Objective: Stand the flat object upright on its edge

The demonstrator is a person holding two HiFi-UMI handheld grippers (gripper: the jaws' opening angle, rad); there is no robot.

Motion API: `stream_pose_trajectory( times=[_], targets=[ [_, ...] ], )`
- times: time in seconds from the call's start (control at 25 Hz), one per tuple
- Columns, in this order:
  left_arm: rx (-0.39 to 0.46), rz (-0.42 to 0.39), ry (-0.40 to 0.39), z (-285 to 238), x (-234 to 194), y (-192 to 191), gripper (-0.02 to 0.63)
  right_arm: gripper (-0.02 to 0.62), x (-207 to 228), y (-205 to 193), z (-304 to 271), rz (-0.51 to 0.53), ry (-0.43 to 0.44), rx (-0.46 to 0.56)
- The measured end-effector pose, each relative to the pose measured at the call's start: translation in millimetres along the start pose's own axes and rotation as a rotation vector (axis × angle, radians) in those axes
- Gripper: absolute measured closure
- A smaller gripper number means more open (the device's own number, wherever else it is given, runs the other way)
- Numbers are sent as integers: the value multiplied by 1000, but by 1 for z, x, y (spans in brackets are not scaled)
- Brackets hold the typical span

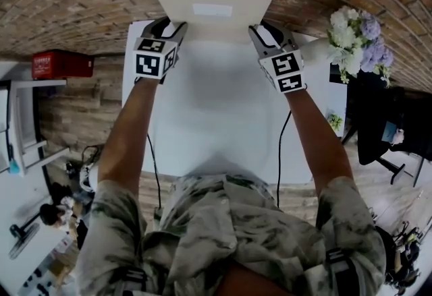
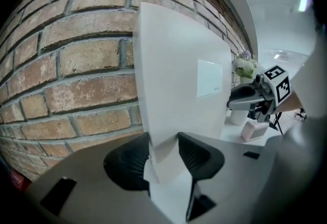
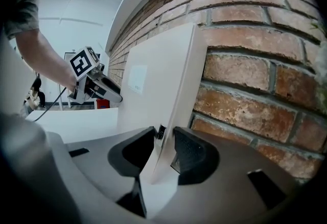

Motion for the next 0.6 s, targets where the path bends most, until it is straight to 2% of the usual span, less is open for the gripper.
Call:
stream_pose_trajectory(
  times=[0.6],
  targets=[
    [-10, 2, 30, -4, -2, 3, 411, 431, 5, 1, -8, -30, -11, 4]
  ],
)
Point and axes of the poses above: the fingertips, and each gripper's own axes: z backward along the fingers, x to its right, y out of its top, the point moved 5 cm from there along z, backward along the fingers, and after that the axes turned 15 degrees about -x, right-handed, at the moved point
